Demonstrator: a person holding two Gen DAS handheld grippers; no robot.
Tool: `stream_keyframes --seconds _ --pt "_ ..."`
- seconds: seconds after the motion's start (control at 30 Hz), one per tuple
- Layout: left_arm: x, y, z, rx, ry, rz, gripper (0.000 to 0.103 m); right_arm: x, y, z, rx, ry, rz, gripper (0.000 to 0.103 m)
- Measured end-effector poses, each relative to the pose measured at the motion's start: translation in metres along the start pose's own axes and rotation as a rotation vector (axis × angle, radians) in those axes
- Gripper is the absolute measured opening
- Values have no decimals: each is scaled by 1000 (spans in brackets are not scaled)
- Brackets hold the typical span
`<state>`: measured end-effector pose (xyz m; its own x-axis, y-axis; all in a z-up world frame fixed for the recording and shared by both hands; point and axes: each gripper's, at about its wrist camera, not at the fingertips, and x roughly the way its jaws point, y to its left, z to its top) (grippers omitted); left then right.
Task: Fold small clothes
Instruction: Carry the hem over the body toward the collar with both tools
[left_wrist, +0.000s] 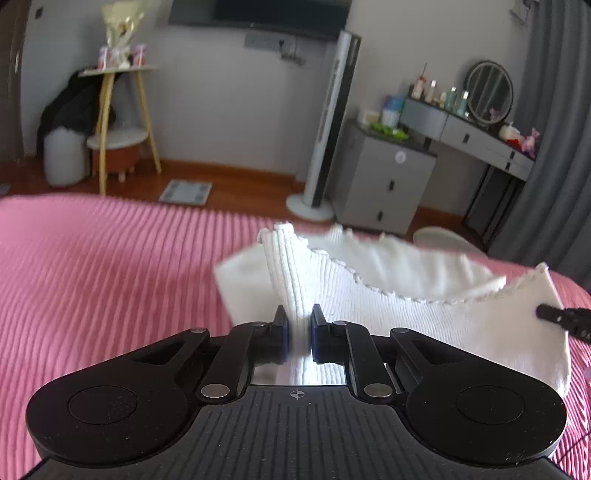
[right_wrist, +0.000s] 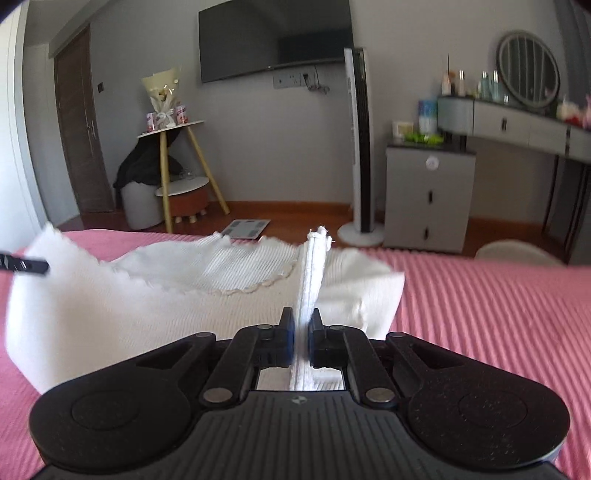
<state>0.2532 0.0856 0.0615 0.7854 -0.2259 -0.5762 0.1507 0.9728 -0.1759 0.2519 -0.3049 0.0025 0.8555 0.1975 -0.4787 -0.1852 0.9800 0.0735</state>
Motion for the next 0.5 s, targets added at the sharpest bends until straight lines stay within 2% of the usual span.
stream_keyframes --seconds 0.13,0.3,0.4,0.5 --pt "27 -5 25 5 -28 38 14 33 2 15 -26 -10 -64 6" --pt "71 -11 51 78 -61 113 14 82 1 36 -69 -25 -158 6" --pt "101 -10 64 88 -70 144 14 110 -4 46 -76 -32 -201 6" --pt "134 -6 67 67 -27 151 14 146 -15 49 -54 47 -203 6"
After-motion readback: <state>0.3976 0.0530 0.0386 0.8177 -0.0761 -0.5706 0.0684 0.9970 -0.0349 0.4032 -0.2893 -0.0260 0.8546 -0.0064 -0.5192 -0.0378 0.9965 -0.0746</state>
